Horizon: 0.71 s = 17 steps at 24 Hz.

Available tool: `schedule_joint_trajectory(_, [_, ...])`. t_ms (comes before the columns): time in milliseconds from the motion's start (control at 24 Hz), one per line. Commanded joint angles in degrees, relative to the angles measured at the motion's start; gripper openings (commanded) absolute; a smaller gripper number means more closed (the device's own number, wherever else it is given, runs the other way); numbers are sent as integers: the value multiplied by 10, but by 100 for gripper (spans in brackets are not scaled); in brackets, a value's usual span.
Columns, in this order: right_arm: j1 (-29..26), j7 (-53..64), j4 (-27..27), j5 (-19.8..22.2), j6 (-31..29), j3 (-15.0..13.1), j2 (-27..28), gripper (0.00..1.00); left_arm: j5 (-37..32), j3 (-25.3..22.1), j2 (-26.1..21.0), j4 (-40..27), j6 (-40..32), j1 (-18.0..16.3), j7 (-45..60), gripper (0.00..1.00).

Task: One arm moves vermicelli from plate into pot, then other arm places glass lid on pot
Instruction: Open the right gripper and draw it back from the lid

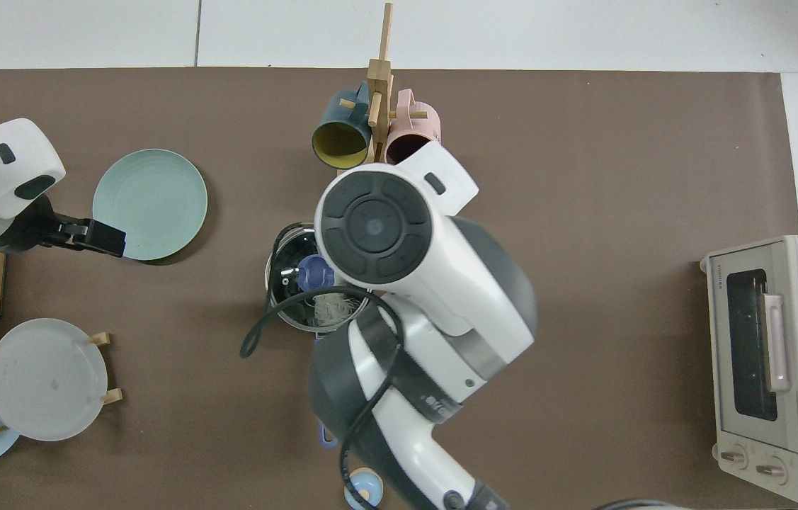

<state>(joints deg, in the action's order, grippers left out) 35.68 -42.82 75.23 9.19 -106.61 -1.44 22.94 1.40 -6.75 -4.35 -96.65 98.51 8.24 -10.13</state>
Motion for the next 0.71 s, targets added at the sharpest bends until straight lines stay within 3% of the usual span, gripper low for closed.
schedule_joint_trajectory(0, [-71, 92, 96, 4, 19, 7, -93, 100, 0, -2, -2, 4, 2, 5, 5, 100])
schedule_joint_trajectory(292, [-164, 214, 192, 3, 37, 7, -178, 100, 0, -2, -1, 4, 2, 3, 5, 100])
schedule_joint_trajectory(542, [-229, 279, 229, 1, 47, 8, -226, 100, 0, -2, -3, 5, 5, 3, 4, 100])
schedule_joint_trajectory(667, [-259, 302, 244, -36, 36, 7, -232, 100, -1, -2, -2, 2, 20, 4, 2, 100])
